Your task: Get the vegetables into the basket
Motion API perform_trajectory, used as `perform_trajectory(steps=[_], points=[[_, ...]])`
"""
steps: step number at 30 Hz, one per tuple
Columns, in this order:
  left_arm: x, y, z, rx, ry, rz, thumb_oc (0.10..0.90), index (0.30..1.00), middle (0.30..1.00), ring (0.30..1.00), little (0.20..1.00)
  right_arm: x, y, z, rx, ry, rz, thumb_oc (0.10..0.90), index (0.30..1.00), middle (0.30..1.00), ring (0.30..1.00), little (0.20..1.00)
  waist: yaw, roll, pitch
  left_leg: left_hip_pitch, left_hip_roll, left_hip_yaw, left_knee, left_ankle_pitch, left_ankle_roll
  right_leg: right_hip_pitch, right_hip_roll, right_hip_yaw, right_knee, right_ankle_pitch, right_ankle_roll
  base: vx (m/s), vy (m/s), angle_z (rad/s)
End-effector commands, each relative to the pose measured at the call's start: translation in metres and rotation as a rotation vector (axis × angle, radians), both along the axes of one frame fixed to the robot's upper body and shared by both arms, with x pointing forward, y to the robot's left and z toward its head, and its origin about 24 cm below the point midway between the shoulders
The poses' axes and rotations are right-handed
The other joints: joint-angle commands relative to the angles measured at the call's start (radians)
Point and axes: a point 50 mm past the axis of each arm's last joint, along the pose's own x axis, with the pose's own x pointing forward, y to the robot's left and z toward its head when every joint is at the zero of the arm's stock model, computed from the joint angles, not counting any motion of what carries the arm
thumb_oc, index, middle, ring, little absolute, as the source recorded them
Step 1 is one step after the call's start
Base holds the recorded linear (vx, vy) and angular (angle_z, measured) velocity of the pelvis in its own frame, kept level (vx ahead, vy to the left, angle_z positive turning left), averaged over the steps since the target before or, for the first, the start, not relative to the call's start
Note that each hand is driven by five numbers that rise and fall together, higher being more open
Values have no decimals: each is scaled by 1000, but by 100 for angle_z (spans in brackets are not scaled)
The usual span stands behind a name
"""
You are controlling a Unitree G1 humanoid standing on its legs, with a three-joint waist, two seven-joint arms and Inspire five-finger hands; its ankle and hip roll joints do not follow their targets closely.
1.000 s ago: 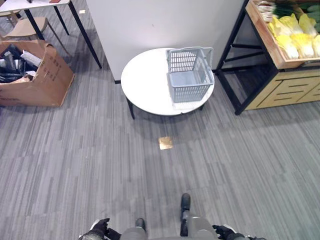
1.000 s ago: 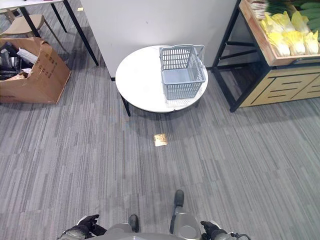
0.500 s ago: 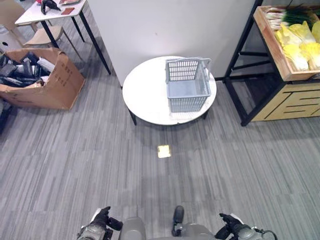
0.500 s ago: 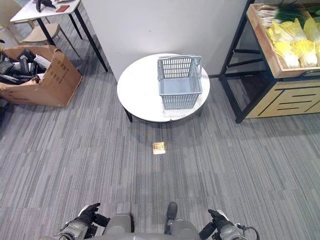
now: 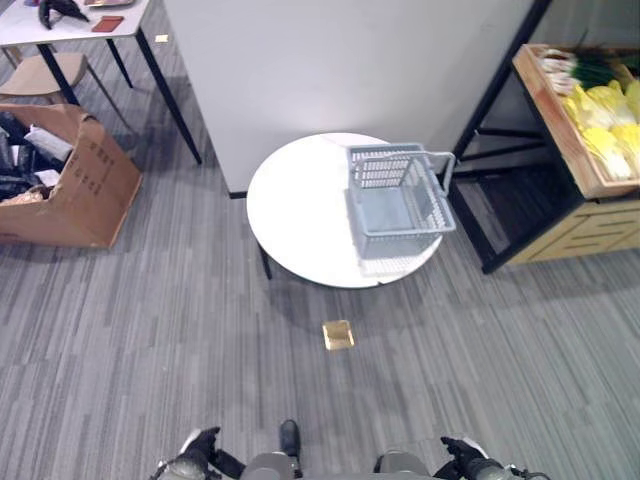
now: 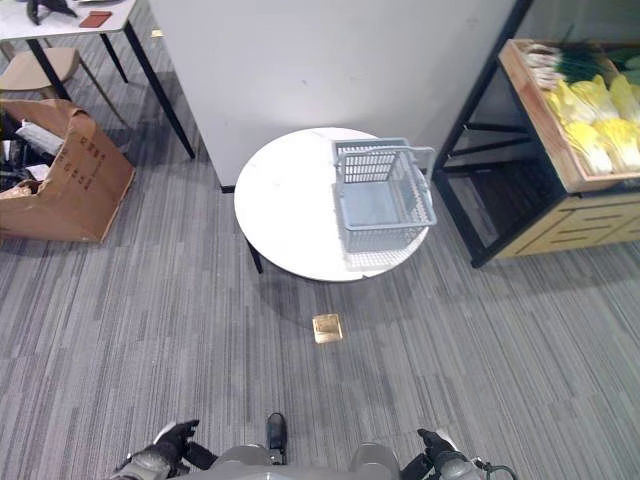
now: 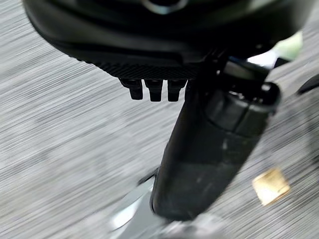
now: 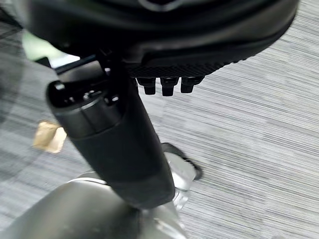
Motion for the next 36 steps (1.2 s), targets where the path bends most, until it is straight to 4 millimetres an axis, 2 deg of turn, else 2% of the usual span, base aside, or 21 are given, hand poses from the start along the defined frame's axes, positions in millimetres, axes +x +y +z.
perform_trajectory(steps=[1,3,4,6,8,12,16,19,20,24,25,27,30,32,34,36], points=[[-5,3,-1,1,12,23,900,1000,1000,1000,1000,21,16,1,52,-56,36,900,1000,1000,1000,1000,20,-21,60,-87,58,4,125,-72,-23,62,-2,4,-201,293,45,83,299,-15],[-6,5,0,2,16,34,900,1000,1000,1000,1000,24,18,2,58,-67,51,900,1000,1000,1000,1000,20,-15,66,-48,52,26,115,-89,-12,26,-8,-58,-144,296,38,86,222,-33],[-6,5,0,2,16,34,900,1000,1000,1000,1000,24,18,2,58,-67,51,900,1000,1000,1000,1000,20,-15,67,-46,52,26,114,-89,-12,27,-8,-58,-143,295,38,86,146,-53],[-7,7,0,3,19,37,900,1000,1000,1000,1000,25,20,2,61,-68,52,900,1000,1000,1000,1000,14,-14,68,-6,54,49,84,-93,-14,-1,-2,-119,-185,272,30,122,62,-40],[-8,6,-1,2,24,35,900,1000,1000,1000,1000,26,21,2,63,-74,49,900,1000,1000,1000,1000,13,-18,71,20,56,60,78,-106,-22,-6,-8,-160,-252,269,38,119,-21,-26],[-9,3,-2,0,34,31,900,1000,1000,1000,1000,28,23,2,73,-84,37,900,1000,1000,1000,1000,-1,-28,68,63,56,67,80,-132,-42,-43,-8,-174,-360,313,58,177,-64,-8],[-13,-1,-4,-15,42,32,900,1000,1000,1000,1000,23,23,1,83,-73,30,900,1000,1000,1000,1000,-24,-27,71,113,58,48,100,-171,-59,-83,1,-141,-387,346,68,203,-104,1],[-15,-2,-5,-19,50,31,900,1000,1000,1000,1000,17,22,0,84,-55,30,900,1000,1000,1000,1000,-27,-27,63,131,62,41,111,-189,-68,-70,11,-131,-389,340,61,166,-138,30],[-18,-5,-7,-29,58,40,900,1000,1000,1000,1000,14,20,-1,75,-41,38,900,1000,1000,1000,1000,-25,-19,53,140,79,39,127,-192,-82,-51,26,-147,-389,331,50,166,-187,12],[-20,-10,-8,-45,67,31,900,1000,1000,1000,1000,19,9,3,48,-62,27,900,1000,1000,1000,1000,-34,12,44,140,145,19,175,-135,-130,-41,84,-158,-350,267,4,198,-297,-14],[-17,-13,-8,-48,60,27,900,1000,1000,1000,1000,21,4,5,33,-73,22,900,1000,1000,1000,1000,-38,21,46,129,168,12,195,-97,-148,-41,102,-160,-340,246,-12,137,-267,-26],[-10,-15,-7,-54,34,20,900,1000,1000,1000,1000,24,0,7,20,-81,20,900,1000,1000,1000,1000,-42,30,52,105,187,-8,231,-56,-163,-43,118,-164,-329,224,-29,100,-238,-2],[7,-19,-3,-61,-20,16,900,1000,1000,1000,1000,19,-13,9,-19,-70,-4,900,1000,1000,1000,1000,-43,29,70,33,203,-59,348,38,-179,-9,148,-166,-323,173,-72,173,-269,14],[11,-19,-2,-59,-35,15,900,1000,1000,1000,1000,16,-17,9,-30,-62,-17,900,1000,1000,1000,1000,-40,25,75,-2,190,-66,310,22,-164,7,138,-169,-327,166,-68,137,-72,18],[10,-19,-2,-59,-33,17,900,1000,1000,1000,1000,12,-20,9,-41,-55,-25,900,1000,1000,1000,1000,-37,20,75,-38,192,-45,240,-6,-152,22,127,-167,-338,160,-56,135,30,12],[8,-20,-3,-59,-29,23,900,1000,1000,1000,1000,12,-20,9,-47,-57,-24,900,1000,1000,1000,1000,-26,20,77,-92,205,-28,162,7,-155,37,121,-155,-352,157,-45,124,63,17]])
